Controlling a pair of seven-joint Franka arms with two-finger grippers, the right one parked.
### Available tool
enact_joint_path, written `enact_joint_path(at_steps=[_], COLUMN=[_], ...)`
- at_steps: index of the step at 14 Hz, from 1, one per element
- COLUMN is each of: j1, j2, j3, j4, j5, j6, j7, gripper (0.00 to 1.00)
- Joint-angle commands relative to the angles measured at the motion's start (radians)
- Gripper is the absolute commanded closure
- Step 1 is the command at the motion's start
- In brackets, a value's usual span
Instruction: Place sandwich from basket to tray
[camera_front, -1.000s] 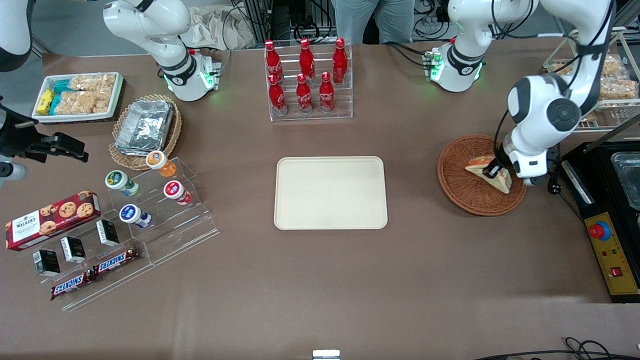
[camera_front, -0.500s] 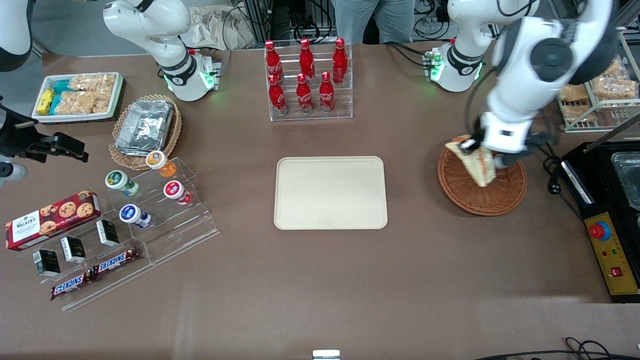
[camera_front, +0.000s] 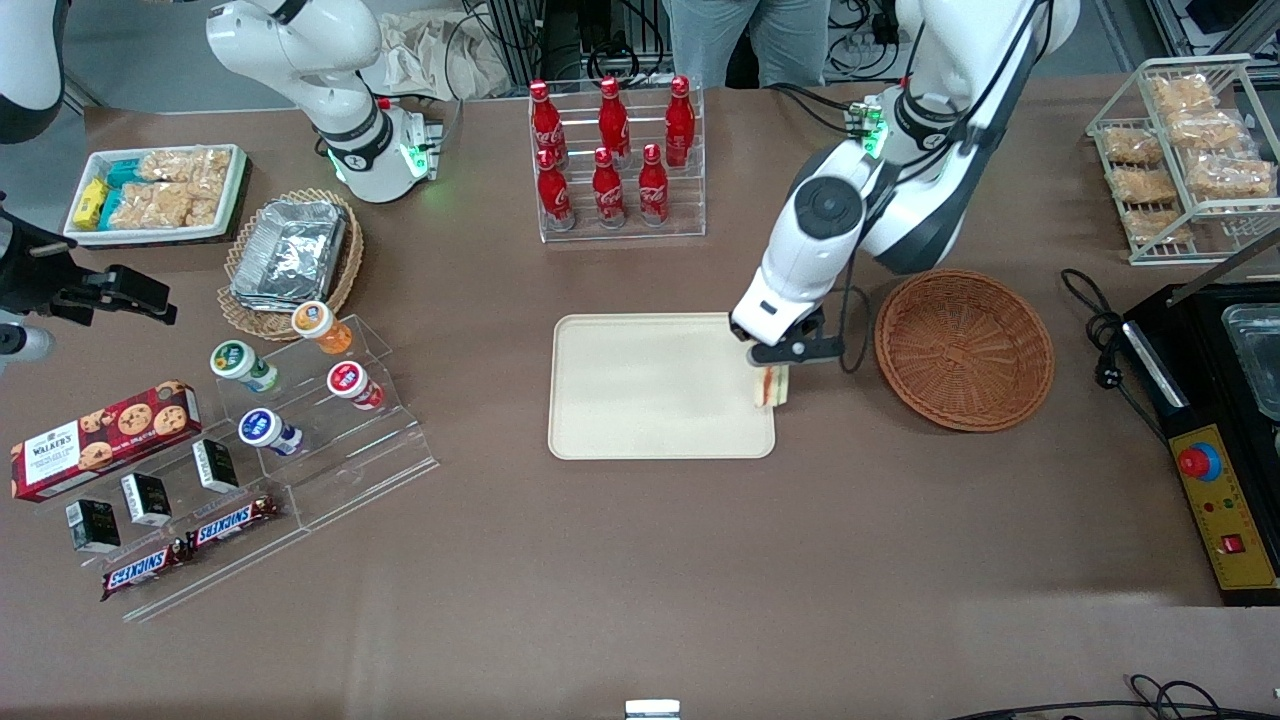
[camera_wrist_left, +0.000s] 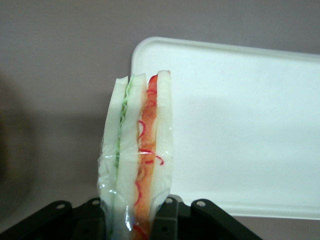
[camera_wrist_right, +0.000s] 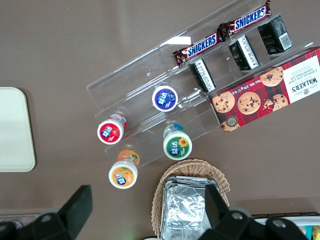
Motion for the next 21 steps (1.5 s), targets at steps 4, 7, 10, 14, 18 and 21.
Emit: enact_joint_path(at_steps=[4,7,10,14,18,21], j1=[-0.026,-0.037,-0.041,-0.041,0.018,0.101], j2=[0.135,0.174,0.199,0.132,0.043,-0.029], j3=[0.013,0.014,0.014,0.013,0.014,0.021], j4=[0.027,0.036,0.063,0.129,0.351,0.484], j5=[0.154,0.164,0.165,0.164,0.122,0.0], j6=[0.105,0.107,0.105,0.003,-0.337,-0.578], j7=[0.036,0.03,0.028,-0.001,0.017,0.196], gripper=[1.0,1.0,0.01,0.0,0.0,0.0])
